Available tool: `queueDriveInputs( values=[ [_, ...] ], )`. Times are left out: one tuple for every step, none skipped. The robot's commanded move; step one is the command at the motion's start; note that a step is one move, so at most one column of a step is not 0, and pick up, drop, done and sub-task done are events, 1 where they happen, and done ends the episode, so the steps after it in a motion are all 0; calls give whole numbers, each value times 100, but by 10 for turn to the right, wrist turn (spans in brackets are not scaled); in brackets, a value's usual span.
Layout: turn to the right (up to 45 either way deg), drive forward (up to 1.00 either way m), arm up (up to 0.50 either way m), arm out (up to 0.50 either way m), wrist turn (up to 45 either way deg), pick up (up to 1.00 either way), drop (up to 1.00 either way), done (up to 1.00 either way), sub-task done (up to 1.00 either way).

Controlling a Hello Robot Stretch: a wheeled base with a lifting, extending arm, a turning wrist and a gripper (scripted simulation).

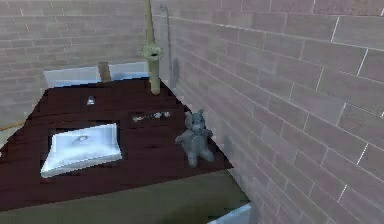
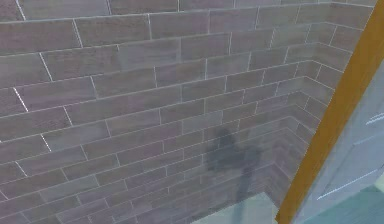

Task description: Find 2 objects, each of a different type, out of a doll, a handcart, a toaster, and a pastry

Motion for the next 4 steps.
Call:
queueDriveInputs(
  values=[
    [-450,0,0,0,0,0,0,0,0],
    [-450,0,0,0,0,0,0,0,0],
    [-450,0,0,0,0,0,0,0,0],
    [-390,0,0,0,0,0,0,0,0]
  ],
)
